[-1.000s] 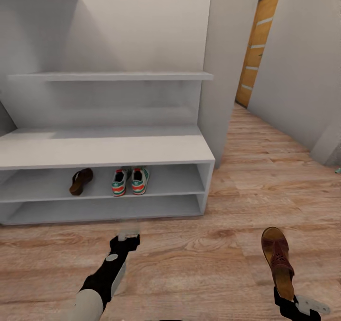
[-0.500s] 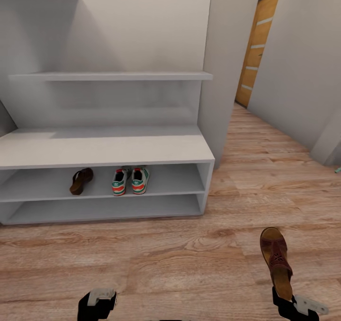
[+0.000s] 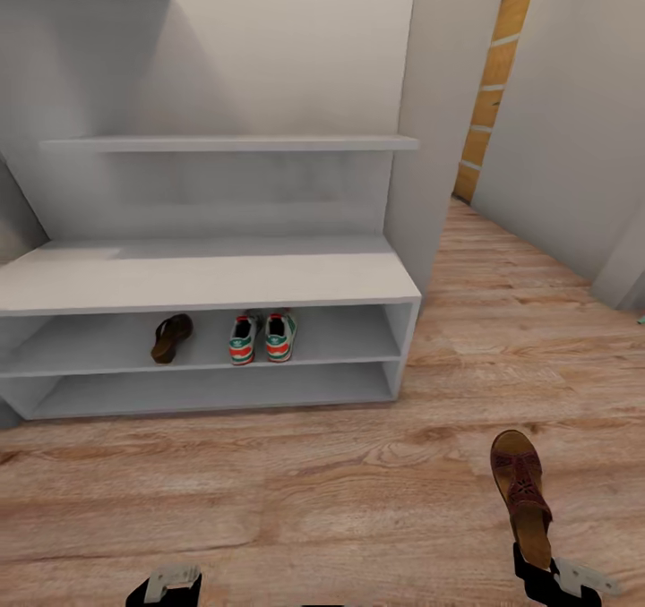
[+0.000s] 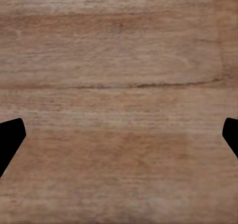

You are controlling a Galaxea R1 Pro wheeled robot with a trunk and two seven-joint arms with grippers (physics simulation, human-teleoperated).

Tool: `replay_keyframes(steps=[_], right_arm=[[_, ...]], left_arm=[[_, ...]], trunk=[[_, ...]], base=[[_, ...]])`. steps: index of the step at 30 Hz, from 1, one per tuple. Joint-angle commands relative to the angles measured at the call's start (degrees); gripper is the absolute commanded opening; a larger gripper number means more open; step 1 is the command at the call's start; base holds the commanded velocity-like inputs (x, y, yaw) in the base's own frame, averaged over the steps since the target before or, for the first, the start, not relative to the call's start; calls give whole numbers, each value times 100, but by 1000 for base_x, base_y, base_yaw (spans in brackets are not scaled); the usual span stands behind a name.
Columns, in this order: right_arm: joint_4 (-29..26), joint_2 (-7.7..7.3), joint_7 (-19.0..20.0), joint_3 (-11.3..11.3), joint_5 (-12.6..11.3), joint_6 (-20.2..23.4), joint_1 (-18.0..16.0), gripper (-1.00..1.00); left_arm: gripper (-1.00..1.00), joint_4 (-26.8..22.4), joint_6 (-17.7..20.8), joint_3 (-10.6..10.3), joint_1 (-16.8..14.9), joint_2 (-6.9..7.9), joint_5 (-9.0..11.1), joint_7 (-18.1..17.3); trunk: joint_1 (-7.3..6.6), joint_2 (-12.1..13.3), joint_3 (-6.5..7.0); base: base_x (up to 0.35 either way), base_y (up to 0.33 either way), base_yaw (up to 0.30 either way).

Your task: Pick up the two gym shoes and the two sandals from the corridor floor and place them onto the hallstand (shoe rack) in the corridor, making sure they are on the rack and not on the floor. Arrange them so the two gym shoes are next to each other and the two sandals are next to each other.

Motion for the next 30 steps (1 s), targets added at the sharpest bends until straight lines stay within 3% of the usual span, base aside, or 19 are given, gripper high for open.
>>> replay_keyframes(steps=[1,30], right_arm=[[5,-1,37,-21,-33,-15,-3,-100],[15,1,36,-21,-33,-15,-3,-100]], left_arm=[[100,8,-25,49,-5,1,-51,-29],[100,13,-25,56,2,70,-52,-21]], trunk=[[-2,-2,-4],[-2,-2,-4]], base=[[-108,293,0],[-119,295,0]])
